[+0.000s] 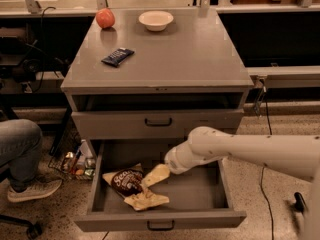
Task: Place brown chip bag into middle drawer
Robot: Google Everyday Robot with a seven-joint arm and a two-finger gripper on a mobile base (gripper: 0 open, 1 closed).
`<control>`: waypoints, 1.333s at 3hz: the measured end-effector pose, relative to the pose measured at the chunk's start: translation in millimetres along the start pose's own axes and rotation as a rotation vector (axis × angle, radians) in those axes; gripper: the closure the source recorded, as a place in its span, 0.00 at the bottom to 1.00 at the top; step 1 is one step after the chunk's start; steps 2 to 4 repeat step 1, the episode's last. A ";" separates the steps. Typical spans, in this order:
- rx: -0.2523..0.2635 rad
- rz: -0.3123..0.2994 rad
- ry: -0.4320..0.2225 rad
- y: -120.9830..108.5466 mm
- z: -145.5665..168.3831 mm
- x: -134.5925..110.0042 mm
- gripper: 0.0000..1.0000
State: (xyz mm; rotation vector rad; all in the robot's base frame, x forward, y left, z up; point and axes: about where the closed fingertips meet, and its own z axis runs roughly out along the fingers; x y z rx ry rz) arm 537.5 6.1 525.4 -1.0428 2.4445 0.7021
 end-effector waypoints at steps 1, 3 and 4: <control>0.096 0.011 -0.013 -43.0 -65.5 20.8 0.00; 0.096 0.011 -0.013 -43.0 -65.5 20.8 0.00; 0.096 0.011 -0.013 -43.0 -65.5 20.8 0.00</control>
Offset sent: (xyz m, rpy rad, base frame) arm 0.0000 0.0000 0.0000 0.0000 0.0000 0.0000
